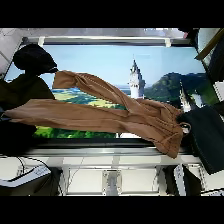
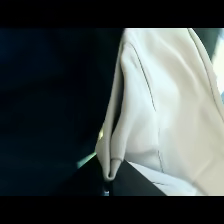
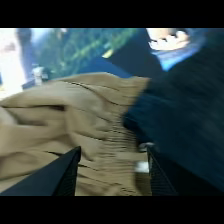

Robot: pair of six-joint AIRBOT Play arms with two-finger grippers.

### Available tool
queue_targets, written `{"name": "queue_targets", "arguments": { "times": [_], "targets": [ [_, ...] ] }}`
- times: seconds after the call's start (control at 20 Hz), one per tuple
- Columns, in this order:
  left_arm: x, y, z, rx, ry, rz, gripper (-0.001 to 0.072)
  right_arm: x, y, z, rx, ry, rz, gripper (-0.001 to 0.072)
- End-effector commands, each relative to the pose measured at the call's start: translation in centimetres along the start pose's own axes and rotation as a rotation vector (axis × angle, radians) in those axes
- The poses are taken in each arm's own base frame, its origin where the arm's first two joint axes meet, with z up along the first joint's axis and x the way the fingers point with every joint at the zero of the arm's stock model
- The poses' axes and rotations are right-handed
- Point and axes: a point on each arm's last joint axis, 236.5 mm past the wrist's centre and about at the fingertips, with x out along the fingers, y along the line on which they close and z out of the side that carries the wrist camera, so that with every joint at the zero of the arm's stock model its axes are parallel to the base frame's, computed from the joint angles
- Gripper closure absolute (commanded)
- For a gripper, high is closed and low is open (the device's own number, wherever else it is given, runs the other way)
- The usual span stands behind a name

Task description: Fold the clothes and pants, and hang the long-sleeved shirts on hangers.

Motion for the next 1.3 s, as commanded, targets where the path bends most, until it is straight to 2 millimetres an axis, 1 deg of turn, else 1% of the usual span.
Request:
{"name": "queue_targets", "arguments": {
  "times": [0.0, 0.05, 0.1, 0.15, 0.2, 0.25, 0.3, 0.35, 0.4, 0.45, 0.5, 0.55, 0.65, 0.7, 0.75, 0.8, 0.95, 1.1, 1.2, 1.25],
  "targets": [
    [-0.4, 1.8, 0.3, -0.040, -0.018, 0.029, 0.0693, 1.1, -1.6, -0.5, 0.006, 0.051, -0.038, 0.0257],
    [-0.2, 0.9, 0.2, -0.031, -0.011, 0.007, 0.0571, 1.9, -1.3, -0.7, 0.024, 0.071, -0.006, 0.0257],
    [-0.1, -0.2, 0.4, -0.016, -0.018, -0.029, 0.0278, 2.8, -1.0, -1.0, 0.043, 0.094, 0.026, 0.0257],
    [-0.2, -1.7, 0.8, -0.008, -0.035, -0.076, 0.0033, 3.8, -0.9, -1.5, 0.063, 0.123, 0.052, 0.0257],
    [-0.6, -3.2, 1.5, -0.014, -0.063, -0.126, 0.0002, 4.8, -1.0, -2.1, 0.084, 0.157, 0.069, 0.0256],
    [-1.3, -4.8, 2.5, -0.023, -0.100, -0.185, 0.0002, 5.8, -1.0, -2.6, 0.104, 0.183, 0.088, 0.0256],
    [-2.5, -7.2, 4.0, -0.030, -0.149, -0.274, 0.0002, 6.7, -0.4, -2.9, 0.130, 0.198, 0.130, 0.0257],
    [-3.8, -10.1, 5.4, -0.020, -0.204, -0.375, 0.0002, 7.6, 0.4, -2.7, 0.155, 0.193, 0.185, 0.0257],
    [-5.2, -13.1, 6.6, 0.003, -0.246, -0.464, 0.0002, 8.7, 0.8, -2.4, 0.168, 0.174, 0.216, 0.0257],
    [-6.0, -15.7, 7.1, 0.039, -0.264, -0.511, 0.0002, 10.1, 0.8, -2.1, 0.173, 0.159, 0.213, 0.0258],
    [-6.2, -18.4, 7.0, 0.107, -0.267, -0.525, 0.0002, 11.5, 0.9, -2.1, 0.168, 0.157, 0.207, 0.0258],
    [-6.2, -20.6, 6.9, 0.160, -0.271, -0.528, 0.0002, 13.0, 1.3, -2.4, 0.161, 0.169, 0.212, 0.0258],
    [-6.0, -24.6, 7.0, 0.231, -0.314, -0.544, 0.0002, 16.2, 2.7, -4.3, 0.113, 0.252, 0.234, 0.0257],
    [-5.9, -25.8, 7.4, 0.240, -0.348, -0.548, 0.0003, 17.9, 3.1, -5.4, 0.088, 0.303, 0.238, 0.0257],
    [-5.7, -26.5, 8.0, 0.224, -0.379, -0.545, 0.0002, 19.5, 2.9, -6.0, 0.082, 0.329, 0.224, 0.0257],
    [-5.6, -26.5, 8.4, 0.189, -0.388, -0.535, 0.0003, 21.0, 2.1, -6.2, 0.097, 0.336, 0.205, 0.0257],
    [-5.0, -25.8, 8.0, 0.191, -0.362, -0.500, 0.0003, 24.4, -0.6, -5.6, 0.142, 0.323, 0.151, 0.0257],
    [-5.0, -25.8, 8.0, 0.175, -0.357, -0.504, 0.0004, 26.0, -1.9, -5.0, 0.066, 0.405, 0.139, 0.0257],
    [-4.9, -25.9, 7.9, 0.174, -0.355, -0.504, 0.0004, 26.3, -2.2, -4.2, 0.020, 0.447, 0.149, 0.0257],
    [-4.9, -25.9, 7.9, 0.168, -0.353, -0.506, 0.0005, 26.3, -2.8, -3.8, -0.002, 0.456, 0.138, 0.0257]
  ]
}}
